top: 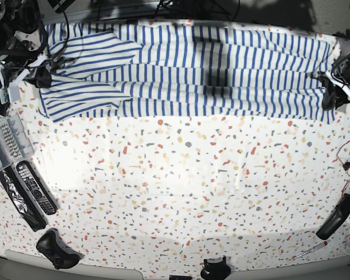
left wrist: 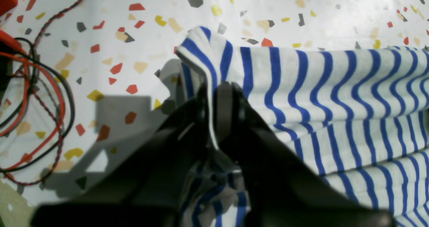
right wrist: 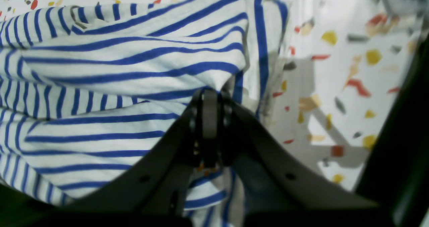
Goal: Layout the t-shirt on the table in an organized manner, then fold the t-shirt properly
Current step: 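Lift the hem with both grippers and fold it over toward the collar, then lower the folded hem and release it with both grippers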
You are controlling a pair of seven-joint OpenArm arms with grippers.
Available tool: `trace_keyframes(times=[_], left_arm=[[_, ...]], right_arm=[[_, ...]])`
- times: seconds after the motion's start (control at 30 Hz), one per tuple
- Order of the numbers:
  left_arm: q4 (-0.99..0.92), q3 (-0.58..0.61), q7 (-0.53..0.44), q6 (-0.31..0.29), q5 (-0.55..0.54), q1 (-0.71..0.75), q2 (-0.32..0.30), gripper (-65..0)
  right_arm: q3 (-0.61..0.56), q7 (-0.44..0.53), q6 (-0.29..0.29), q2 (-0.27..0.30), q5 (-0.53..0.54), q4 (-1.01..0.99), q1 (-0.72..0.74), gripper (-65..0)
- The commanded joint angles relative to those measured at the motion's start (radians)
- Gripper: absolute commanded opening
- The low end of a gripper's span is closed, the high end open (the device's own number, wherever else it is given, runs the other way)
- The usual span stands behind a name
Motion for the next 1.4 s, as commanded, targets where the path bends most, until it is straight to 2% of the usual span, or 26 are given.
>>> trace_keyframes(times=[0.0,0.17,0.4,0.67,0.87,1.37], left_arm=[[0.017,-0.011,-0.021,0.003,-0.004,-0.004,-0.021,-65.0],[0.017,-0.011,-0.019,0.003,-0.004,-0.004,-0.021,-65.0],[0.017,-0.011,0.028,0.003,-0.004,-0.004,-0.021,-65.0],[0.017,-0.011,0.037,0.003,-0.005,-0.004,-0.021,-65.0],[0.018,-0.011,0.100,0.003,-0.005,-0.004,-0.026,-65.0],[0.018,-0.013,0.115,0.003,0.025,0.004,-0.029,-65.0]], right_arm=[[0.010,0.018,0.009,0.010,0.009,0.018,0.002,-65.0],[0.010,0.012,0.009,-0.002,-0.043,0.018,0.002,-65.0],[0.010,-0.015,0.009,-0.002,-0.043,0.018,0.002,-65.0],[0.010,-0.019,0.009,-0.002,-0.043,0.018,0.002,-65.0],[0.010,-0.028,0.009,-0.002,-0.043,0.018,0.002,-65.0],[0.010,-0.041,0.009,-0.002,-0.043,0.018,0.002,-65.0]])
